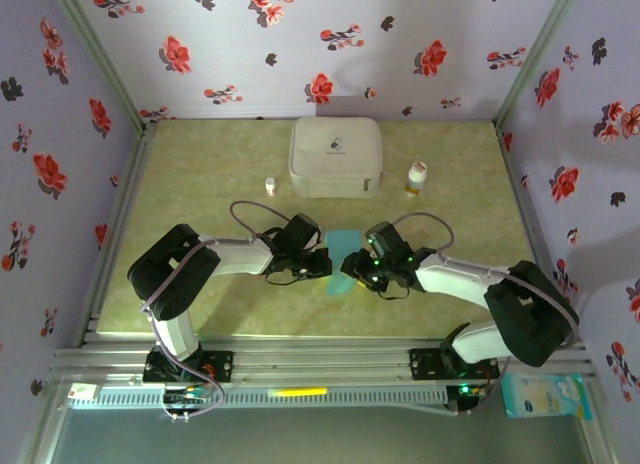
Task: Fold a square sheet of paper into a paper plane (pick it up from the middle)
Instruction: Turn over the paper at the center of the table.
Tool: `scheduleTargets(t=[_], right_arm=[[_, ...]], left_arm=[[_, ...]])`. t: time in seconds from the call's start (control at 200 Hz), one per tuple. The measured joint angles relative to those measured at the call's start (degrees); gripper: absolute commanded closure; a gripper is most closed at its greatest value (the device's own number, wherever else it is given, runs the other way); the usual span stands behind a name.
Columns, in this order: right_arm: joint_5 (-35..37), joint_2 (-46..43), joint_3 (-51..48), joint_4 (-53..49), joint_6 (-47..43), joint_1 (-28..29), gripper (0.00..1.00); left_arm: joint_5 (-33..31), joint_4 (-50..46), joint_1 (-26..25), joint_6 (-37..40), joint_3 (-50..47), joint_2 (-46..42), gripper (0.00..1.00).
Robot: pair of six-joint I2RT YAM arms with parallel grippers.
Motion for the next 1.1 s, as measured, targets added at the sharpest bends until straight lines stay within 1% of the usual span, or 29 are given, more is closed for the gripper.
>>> scheduleTargets(t=[0.36,0.67,0.855,0.97,1.1], right_arm=[[-1.57,1.92,-0.09,6.67,0.00,-4.37,0.55],[-2.27,3.58,-3.28,13.14,0.68,-6.62,0.57],[-3.43,5.22,-4.48,16.02,1.68,-7.21,0.66],[-3.72,6.21,-4.66,17.07,1.88,-7.50,0.76],[-3.89,6.91,-4.74,17.62,1.90,-7.61,0.84]], left_arm=[[0.02,0.00,0.02,0.00,0.00,0.00,0.97],[0.22,0.46,0.07,-0.04,-0.24,0.00,0.97],[0.37,0.68,0.11,-0.04,-0.33,0.00,0.97],[0.39,0.87,0.11,-0.07,-0.42,0.00,0.97],[0.39,1.16,0.11,-0.44,-0.50,0.00,0.95]])
